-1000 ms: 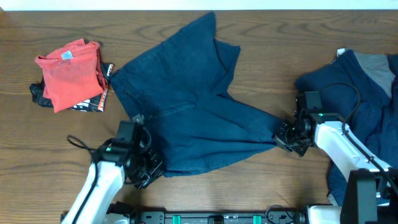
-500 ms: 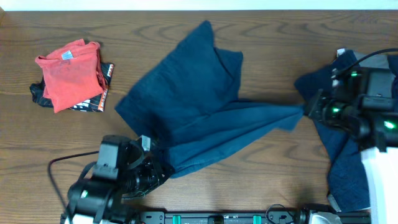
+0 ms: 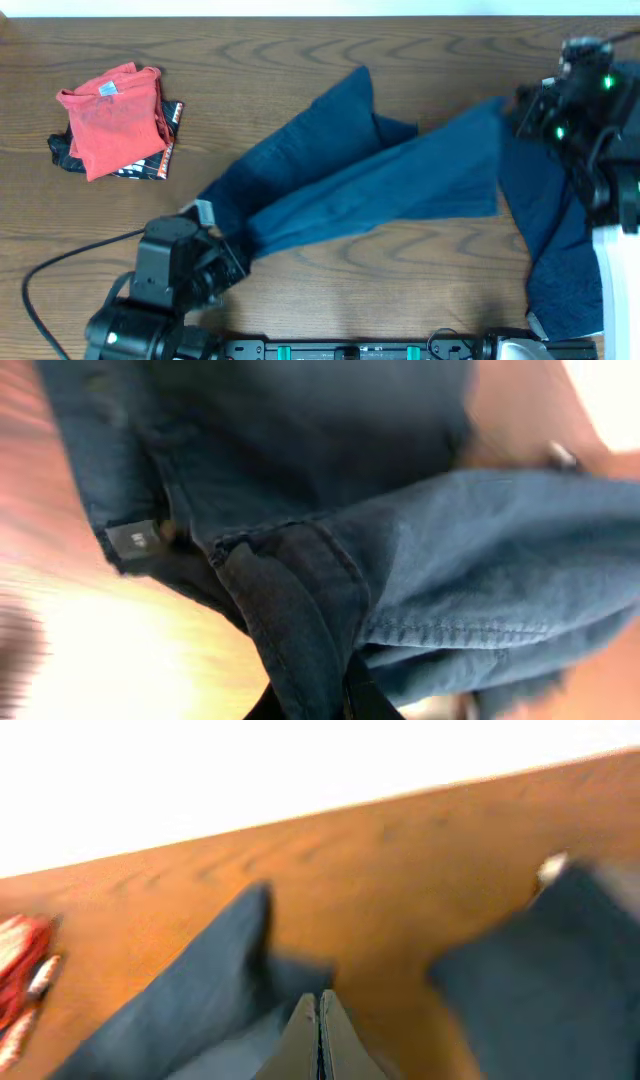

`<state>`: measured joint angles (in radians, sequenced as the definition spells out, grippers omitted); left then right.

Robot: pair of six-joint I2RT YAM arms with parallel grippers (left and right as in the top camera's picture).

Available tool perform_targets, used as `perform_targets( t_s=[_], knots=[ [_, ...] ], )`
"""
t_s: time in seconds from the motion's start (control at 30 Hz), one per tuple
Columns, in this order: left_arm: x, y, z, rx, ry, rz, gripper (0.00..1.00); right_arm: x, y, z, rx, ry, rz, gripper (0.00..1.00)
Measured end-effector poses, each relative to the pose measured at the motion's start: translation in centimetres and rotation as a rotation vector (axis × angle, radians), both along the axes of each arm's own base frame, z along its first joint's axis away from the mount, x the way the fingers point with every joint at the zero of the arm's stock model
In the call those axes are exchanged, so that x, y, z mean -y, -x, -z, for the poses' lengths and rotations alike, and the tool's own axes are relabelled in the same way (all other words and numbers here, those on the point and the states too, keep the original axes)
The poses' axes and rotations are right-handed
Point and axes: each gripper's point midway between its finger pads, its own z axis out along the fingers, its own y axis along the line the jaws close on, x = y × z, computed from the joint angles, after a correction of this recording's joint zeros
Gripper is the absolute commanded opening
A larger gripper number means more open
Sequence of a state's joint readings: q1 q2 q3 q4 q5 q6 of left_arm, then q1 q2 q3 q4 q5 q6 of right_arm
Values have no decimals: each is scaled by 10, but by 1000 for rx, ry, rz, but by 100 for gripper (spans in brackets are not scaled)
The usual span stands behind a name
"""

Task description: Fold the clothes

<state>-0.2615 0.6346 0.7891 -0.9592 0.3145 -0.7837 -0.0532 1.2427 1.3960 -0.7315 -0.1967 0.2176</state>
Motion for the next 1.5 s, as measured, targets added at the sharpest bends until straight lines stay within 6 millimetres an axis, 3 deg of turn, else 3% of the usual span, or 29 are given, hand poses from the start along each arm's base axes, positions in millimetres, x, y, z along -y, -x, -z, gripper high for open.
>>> perform_targets(
  t_s=[0.17,0.27,0.3,0.43,0.6,0.67,0.8,0.9,0.97,1.13,1.3,1.5],
  knots=[
    [-21,-39,8,27,-115,-138,6,-29,-53,23,22,42,-73,1],
    [-27,-64,15,35,-163,-193,6,-53,-79,55,-16,53,-127,2],
    [-28,-70,19,26,-174,-204,6,-60,-82,70,-52,55,-141,13],
    [-29,-78,47,-77,-223,-209,6,-73,-68,125,-251,62,-175,25],
    [-29,-75,73,-188,-260,-194,6,-74,-40,155,-430,38,-157,34],
    [-29,-74,74,-195,-260,-192,6,-74,-33,165,-486,15,-141,40],
    [-29,-71,75,-207,-263,-191,6,-83,-12,209,-696,-61,-113,57],
    [-31,-64,77,-230,-272,-188,6,-98,-9,242,-802,-116,-108,61],
    [-32,-60,78,-246,-278,-187,6,-111,-17,259,-816,-157,-117,61],
    [-35,-47,82,-297,-293,-180,6,-124,-32,281,-813,-203,-81,65],
    [-36,-42,84,-319,-301,-177,6,-115,-43,292,-792,-179,3,74],
    [-36,-42,84,-319,-302,-177,6,-104,-39,296,-807,-139,54,74]
  ],
)
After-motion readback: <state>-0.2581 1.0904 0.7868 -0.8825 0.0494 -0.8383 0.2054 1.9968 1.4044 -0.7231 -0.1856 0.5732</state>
